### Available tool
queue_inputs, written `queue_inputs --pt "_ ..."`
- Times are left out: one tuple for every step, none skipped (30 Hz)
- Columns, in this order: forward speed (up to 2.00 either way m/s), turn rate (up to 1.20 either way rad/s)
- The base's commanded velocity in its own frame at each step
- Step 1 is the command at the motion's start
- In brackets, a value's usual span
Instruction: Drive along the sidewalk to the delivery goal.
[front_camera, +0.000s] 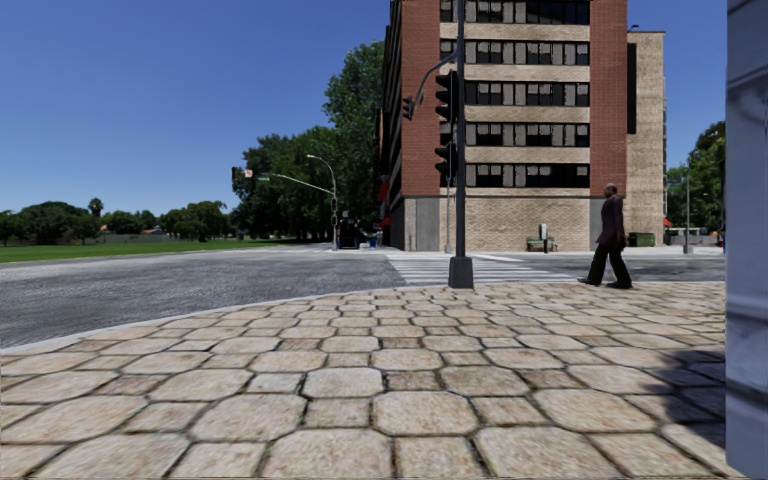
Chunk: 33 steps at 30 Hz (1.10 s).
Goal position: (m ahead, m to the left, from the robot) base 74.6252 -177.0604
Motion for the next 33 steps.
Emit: queue_inputs --pt "2.0 -0.37" --pt "2.0 -0.4" --pt "2.0 -0.4" --pt "2.0 -0.4" --pt "2.0 -0.41" --pt "2.0 -0.41" --pt "2.0 -0.41" --pt "2.0 -0.42" --pt "2.0 -0.42" --pt "2.0 -0.42" --pt "2.0 -0.42" --pt "2.0 -0.42" --pt "2.0 -0.42" --pt "2.0 -0.42" --pt "2.0 -0.42" --pt "2.0 -0.42" --pt "2.0 -0.42" --pt "2.0 -0.42" --pt "2.0 -0.42" --pt "2.0 -0.42" --pt "2.0 -0.42" --pt "2.0 -0.42" --pt "2.0 -0.42" --pt "2.0 -0.42" --pt "2.0 -0.42" --pt "2.0 -0.42" --pt "2.0 -0.42" --pt "2.0 -0.42" --pt "2.0 -0.42" --pt "2.0 -0.42" --pt "2.0 -0.42" --pt "2.0 -0.42" --pt "2.0 -0.42"
